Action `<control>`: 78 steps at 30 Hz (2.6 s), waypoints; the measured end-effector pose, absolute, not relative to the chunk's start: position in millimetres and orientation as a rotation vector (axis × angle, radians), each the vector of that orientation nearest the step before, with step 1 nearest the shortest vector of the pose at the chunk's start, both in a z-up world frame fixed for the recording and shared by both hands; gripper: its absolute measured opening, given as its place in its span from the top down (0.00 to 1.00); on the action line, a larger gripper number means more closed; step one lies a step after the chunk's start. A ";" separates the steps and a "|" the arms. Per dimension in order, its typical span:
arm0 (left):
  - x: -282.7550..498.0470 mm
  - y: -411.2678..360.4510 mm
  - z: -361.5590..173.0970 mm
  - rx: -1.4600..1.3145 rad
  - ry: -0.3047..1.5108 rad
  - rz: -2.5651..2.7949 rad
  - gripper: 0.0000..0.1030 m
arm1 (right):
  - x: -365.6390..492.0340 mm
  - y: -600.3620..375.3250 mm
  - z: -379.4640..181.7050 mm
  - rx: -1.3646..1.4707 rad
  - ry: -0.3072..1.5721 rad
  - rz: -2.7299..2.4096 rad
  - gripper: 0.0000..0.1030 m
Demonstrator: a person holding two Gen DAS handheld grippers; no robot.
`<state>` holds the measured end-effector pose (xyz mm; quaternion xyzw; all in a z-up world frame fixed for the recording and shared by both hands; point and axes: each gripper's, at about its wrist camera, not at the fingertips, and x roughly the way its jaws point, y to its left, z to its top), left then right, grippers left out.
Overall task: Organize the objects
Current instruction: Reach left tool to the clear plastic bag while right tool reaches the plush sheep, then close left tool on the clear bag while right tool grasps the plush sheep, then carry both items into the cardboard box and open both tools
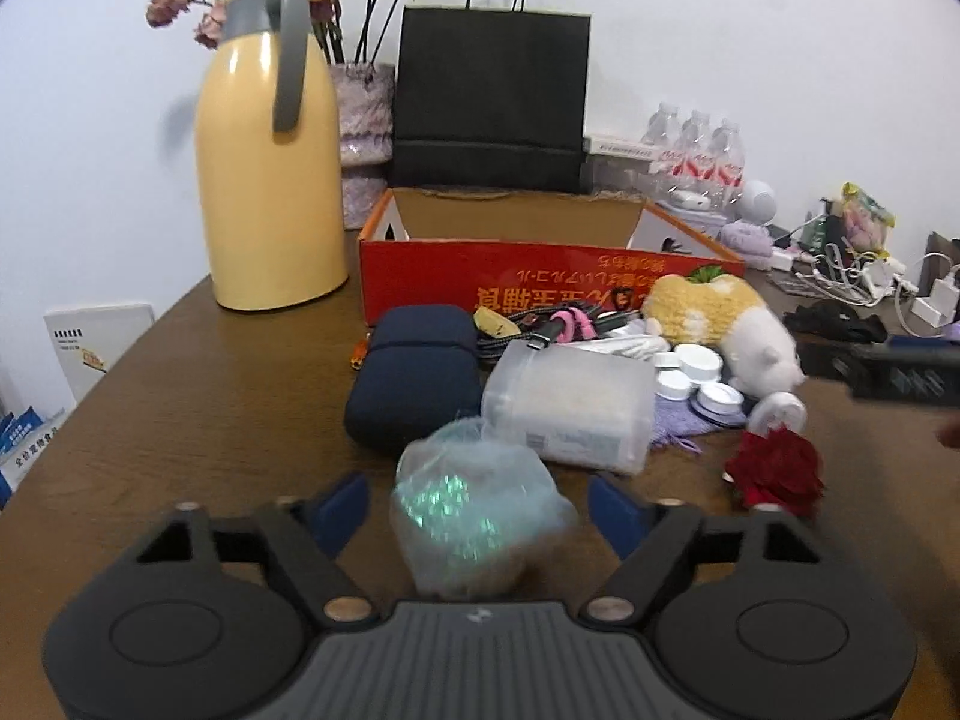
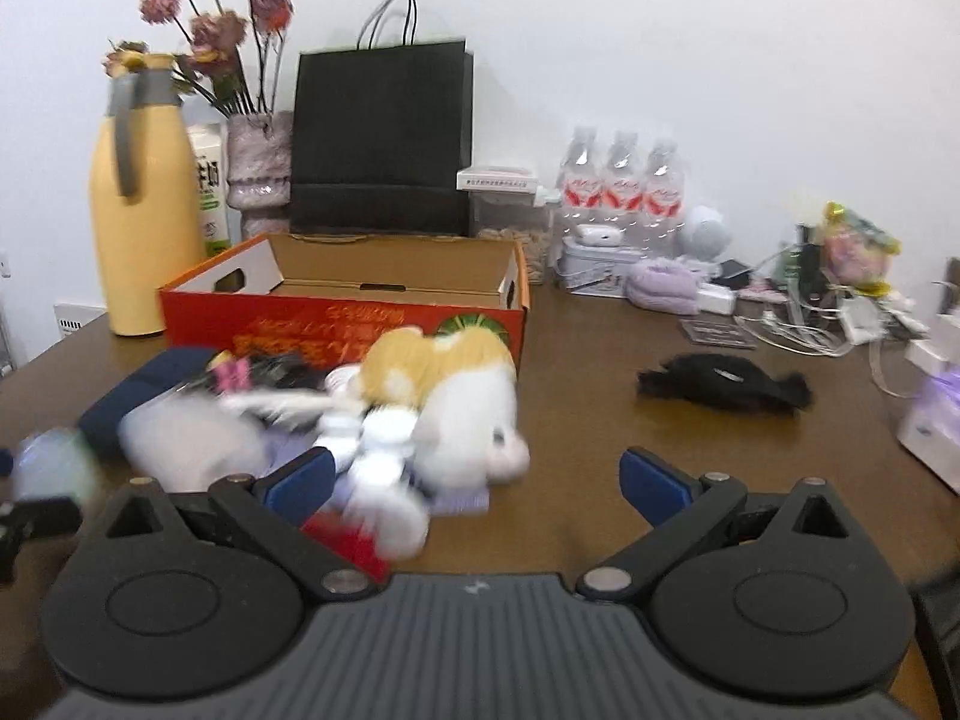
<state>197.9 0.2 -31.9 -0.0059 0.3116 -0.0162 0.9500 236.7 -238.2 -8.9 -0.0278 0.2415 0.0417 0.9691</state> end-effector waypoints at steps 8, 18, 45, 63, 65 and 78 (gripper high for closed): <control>200.4 4.8 -33.8 -0.025 0.626 -0.058 0.61 | 325.2 -240.2 -40.5 -0.014 0.641 0.116 0.49; 133.8 -0.7 -2.9 -0.026 0.535 -0.088 0.66 | 224.6 -252.7 -2.3 -0.043 0.430 0.028 0.53; 163.6 12.5 36.8 -0.092 0.506 -0.227 0.66 | 117.6 -244.2 31.9 0.012 0.354 0.182 0.55; 566.3 28.3 14.4 0.094 0.659 -0.068 0.55 | 534.0 -195.0 30.8 -0.129 0.606 0.031 0.54; 578.6 27.2 0.5 0.137 0.673 -0.063 0.41 | 556.7 -192.5 15.0 -0.154 0.630 0.011 0.51; 570.3 26.3 10.3 0.082 0.751 -0.046 0.16 | 574.8 -211.6 10.5 -0.092 0.643 -0.007 0.00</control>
